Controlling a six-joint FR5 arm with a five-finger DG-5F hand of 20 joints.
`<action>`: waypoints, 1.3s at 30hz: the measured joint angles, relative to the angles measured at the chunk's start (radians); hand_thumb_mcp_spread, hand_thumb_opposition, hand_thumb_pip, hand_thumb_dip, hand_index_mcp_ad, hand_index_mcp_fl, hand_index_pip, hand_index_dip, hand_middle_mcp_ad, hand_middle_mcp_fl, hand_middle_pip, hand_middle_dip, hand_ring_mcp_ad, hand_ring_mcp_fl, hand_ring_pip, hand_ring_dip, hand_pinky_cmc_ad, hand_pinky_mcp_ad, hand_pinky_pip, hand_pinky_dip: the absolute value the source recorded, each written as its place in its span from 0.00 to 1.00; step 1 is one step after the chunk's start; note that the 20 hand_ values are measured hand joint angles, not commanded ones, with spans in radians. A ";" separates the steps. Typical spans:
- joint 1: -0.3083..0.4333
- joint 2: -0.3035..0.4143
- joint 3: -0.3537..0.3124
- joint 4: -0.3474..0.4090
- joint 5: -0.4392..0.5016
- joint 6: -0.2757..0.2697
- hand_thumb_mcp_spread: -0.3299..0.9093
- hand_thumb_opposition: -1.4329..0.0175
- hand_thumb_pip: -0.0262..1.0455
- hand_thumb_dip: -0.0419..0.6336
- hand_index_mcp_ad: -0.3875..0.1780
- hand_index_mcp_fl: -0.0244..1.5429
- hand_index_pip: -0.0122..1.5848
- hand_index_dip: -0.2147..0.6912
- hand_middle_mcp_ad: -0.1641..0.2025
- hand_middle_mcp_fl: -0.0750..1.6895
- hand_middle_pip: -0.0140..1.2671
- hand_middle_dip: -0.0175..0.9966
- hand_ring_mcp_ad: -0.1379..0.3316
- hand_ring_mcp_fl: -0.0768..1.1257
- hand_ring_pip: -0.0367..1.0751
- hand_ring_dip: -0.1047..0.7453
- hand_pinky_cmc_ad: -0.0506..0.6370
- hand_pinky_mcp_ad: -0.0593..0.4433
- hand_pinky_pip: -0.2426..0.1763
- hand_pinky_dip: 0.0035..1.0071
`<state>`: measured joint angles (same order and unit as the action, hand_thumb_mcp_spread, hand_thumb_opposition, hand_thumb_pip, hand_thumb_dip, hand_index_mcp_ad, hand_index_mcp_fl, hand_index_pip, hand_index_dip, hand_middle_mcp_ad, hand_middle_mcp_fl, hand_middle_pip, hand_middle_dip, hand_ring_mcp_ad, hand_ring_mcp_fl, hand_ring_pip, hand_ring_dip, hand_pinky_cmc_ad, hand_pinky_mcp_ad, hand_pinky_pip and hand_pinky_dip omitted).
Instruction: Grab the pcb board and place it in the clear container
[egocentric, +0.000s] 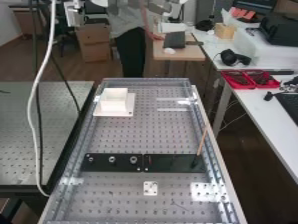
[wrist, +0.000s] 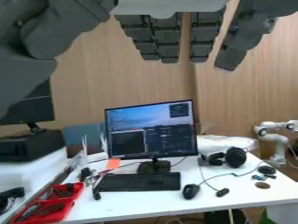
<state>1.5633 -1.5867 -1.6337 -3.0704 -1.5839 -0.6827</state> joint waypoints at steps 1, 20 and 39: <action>0.001 0.000 -0.012 0.016 0.004 -0.011 0.43 0.56 0.12 0.07 0.93 0.04 0.06 0.32 0.88 0.04 0.13 0.04 0.70 0.09 0.11 0.12 0.53 0.58 0.36 0.32; -0.019 -0.078 -0.150 0.198 0.064 0.047 0.47 0.55 0.17 0.07 0.94 0.05 0.06 0.39 0.87 0.04 0.13 0.06 0.69 0.09 0.12 0.12 0.53 0.58 0.35 0.33; -0.080 -0.193 -0.262 0.389 0.129 0.037 0.55 0.53 0.29 0.11 0.73 0.06 0.06 0.41 0.87 0.04 0.13 0.09 0.70 0.08 0.12 0.12 0.52 0.57 0.35 0.33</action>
<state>1.4836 -1.7794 -1.8962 -2.6812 -1.4550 -0.6456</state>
